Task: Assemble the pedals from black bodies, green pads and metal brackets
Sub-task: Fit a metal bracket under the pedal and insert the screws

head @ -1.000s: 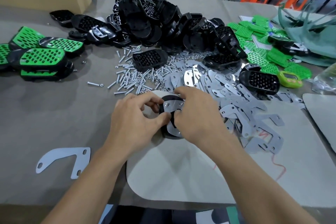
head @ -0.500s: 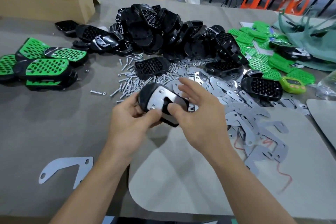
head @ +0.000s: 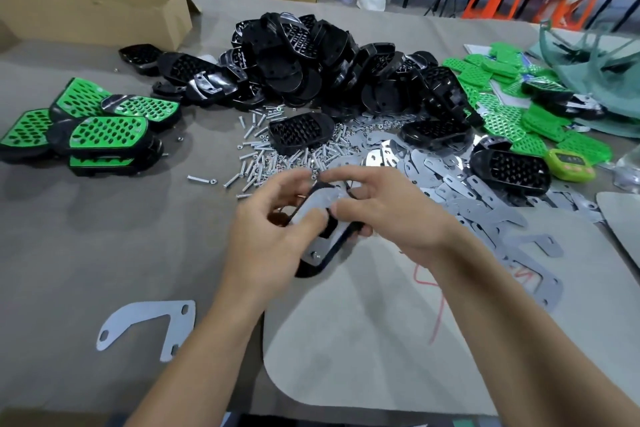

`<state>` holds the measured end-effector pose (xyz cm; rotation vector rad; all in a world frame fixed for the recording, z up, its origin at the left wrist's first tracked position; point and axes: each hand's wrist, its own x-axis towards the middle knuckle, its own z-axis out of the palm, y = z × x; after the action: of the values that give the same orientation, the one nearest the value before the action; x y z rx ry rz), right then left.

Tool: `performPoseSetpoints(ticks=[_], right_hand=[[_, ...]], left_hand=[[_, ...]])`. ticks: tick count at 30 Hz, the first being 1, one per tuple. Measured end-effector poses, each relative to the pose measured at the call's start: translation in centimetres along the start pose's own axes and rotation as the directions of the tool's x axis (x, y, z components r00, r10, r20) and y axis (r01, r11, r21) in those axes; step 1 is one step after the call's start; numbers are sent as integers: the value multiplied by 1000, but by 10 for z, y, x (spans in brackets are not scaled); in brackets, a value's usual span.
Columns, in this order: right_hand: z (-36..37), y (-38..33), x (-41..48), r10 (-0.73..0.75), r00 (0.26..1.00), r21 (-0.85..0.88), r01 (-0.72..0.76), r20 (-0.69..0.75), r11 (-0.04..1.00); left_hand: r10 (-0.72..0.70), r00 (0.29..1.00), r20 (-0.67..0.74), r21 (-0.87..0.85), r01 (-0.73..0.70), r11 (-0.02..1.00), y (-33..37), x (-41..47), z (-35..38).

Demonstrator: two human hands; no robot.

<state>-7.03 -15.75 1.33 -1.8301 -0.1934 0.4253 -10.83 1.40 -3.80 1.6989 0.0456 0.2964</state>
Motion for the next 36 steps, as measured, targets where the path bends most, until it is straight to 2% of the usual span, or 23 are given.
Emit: performPoseSetpoints(ticks=[2,4,6,10,14,18,23,27,28,29,31,32,33,36], right_hand=[[-1,0,5,34,998,-2,-34,-51,999],[2,-1,7,26,995,23,-24,-92,999],[5,1,7,20,999,125,-13,-49,992],[10,0,5,24,1000,326,-23,0,945],[11,-9,3,15,998,252,0,-56,968],[13,-16,1,45,996,255,-25,-72,967],[15,-16,2,28,996,238,-8,-83,971],[16,-12,3,12,999,243,-3,-33,970],[15,-11,4,16,999,220,-8,-37,975],[12,-9,7,12,995,144,3,-102,990],[3,-5,19,-98,927,-232,13,-362,973],[-1,-5,24,-192,885,-434,-13,-424,901],[-3,-6,30,-249,878,-562,-28,-409,826],[6,-12,49,-243,935,-693,-5,-259,721]], left_hand=[[4,1000,-26,153,0,988,-1,-1,2],[2,994,-107,183,17,983,-1,-1,1],[-11,994,-112,172,31,985,0,-3,-2],[-92,995,46,-4,93,996,4,-6,2],[-78,996,39,-89,81,993,10,-2,3],[-42,999,11,-130,43,991,13,-2,4],[22,999,-26,-130,-25,991,9,-5,2],[3,1000,-30,-92,-6,996,6,-4,4],[-18,999,-40,-68,15,998,4,-4,5],[-49,997,-60,-51,46,998,3,-3,6],[-104,989,-110,-50,99,994,3,-3,6],[-113,985,-129,-50,107,993,3,-3,6],[-116,983,-145,-42,111,993,3,-3,7],[-132,975,-176,-4,133,991,3,-2,5]])
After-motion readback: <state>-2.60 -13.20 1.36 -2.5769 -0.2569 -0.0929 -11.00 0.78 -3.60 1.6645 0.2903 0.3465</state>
